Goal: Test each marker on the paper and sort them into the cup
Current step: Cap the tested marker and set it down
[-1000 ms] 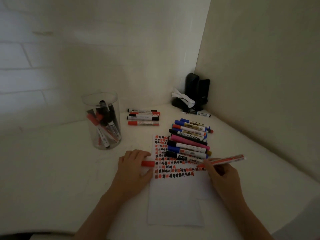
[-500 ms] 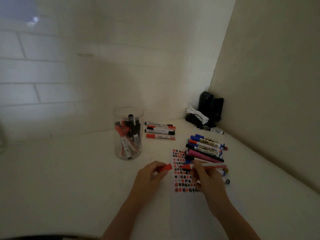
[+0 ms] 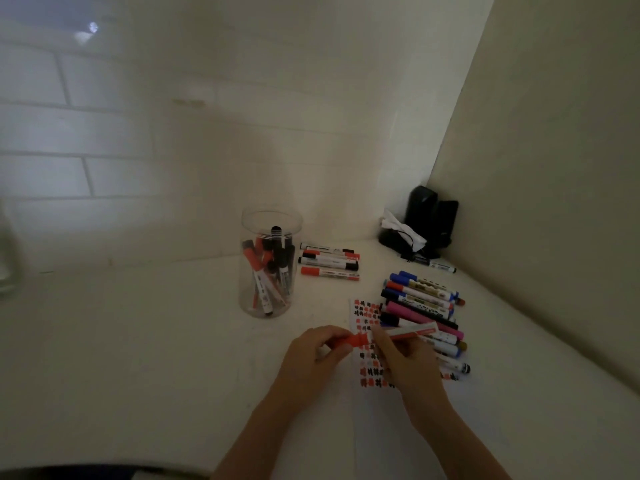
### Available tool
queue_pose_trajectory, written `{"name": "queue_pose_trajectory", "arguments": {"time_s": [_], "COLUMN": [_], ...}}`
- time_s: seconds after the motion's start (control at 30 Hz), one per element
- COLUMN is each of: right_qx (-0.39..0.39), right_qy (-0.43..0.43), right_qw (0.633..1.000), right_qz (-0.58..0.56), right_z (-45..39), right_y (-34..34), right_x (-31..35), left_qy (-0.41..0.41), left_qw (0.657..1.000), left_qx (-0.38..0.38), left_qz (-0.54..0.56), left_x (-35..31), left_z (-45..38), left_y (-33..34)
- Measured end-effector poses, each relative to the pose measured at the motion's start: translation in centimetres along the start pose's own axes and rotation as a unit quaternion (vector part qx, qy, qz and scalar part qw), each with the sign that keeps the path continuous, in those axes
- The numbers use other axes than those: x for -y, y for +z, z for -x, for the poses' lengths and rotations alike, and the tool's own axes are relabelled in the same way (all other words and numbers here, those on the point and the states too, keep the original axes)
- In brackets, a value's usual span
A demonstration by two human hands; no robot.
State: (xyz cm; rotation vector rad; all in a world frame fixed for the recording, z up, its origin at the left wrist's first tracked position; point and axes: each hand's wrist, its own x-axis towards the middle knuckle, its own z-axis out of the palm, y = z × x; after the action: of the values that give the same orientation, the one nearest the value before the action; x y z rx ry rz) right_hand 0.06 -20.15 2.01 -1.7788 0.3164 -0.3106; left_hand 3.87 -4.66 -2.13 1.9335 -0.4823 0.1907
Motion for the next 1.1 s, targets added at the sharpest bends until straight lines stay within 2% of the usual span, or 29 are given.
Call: {"name": "queue_pose_trajectory", "arguments": {"time_s": [0.13,0.3,0.5,0.67,0.73,0.8,0.87,0.97,1.03,1.1], "right_qx": [0.008,0.012,0.035,0.103,0.096,0.071,0.091,0.151,0.17,0.179], "right_qy": [-0.017,-0.02,0.012,0.096,0.149,0.175,0.14,0.042,-0.008,-0.036], "right_qw": [1.0,1.0,0.998,0.976,0.956,0.947,0.964,0.986,0.985,0.98], "right_qz": [0.023,-0.01,-0.047,-0.165,-0.235,-0.259,-0.207,-0.052,0.039,0.077], "right_z": [-0.3,-0.2,0.3,0.7,1.0,1.2,1.5,2.5,2.8,2.7], "right_y": [0.2,0.9,1.9,0.7,0.0,-1.0,-1.6,-1.3,-0.3,0.9], "right_x": [-0.1,0.0,0.9,2.2,2.3,2.2,1.8,1.8,1.9,2.2], "left_qy": [-0.001,-0.006,-0.004,-0.064,-0.112,-0.15,-0.156,-0.135,-0.11,-0.073], "left_qw": [1.0,0.999,0.999,0.973,0.955,0.939,0.909,0.874,0.885,0.911], "left_qx": [0.002,-0.019,-0.036,-0.055,-0.091,-0.115,-0.137,-0.197,-0.239,-0.266], "left_qz": [0.018,0.031,0.037,0.216,0.26,0.287,0.36,0.424,0.383,0.307], "left_x": [-0.1,-0.2,-0.6,-1.8,-2.0,-1.9,-2.4,-3.5,-4.6,-5.7], "left_z": [0.0,0.0,-0.1,0.1,0.3,0.4,0.7,0.8,0.9,0.7], "left_y": [-0.1,-0.1,-0.5,-1.2,-1.5,-1.6,-1.7,-2.2,-2.8,-3.8]}}
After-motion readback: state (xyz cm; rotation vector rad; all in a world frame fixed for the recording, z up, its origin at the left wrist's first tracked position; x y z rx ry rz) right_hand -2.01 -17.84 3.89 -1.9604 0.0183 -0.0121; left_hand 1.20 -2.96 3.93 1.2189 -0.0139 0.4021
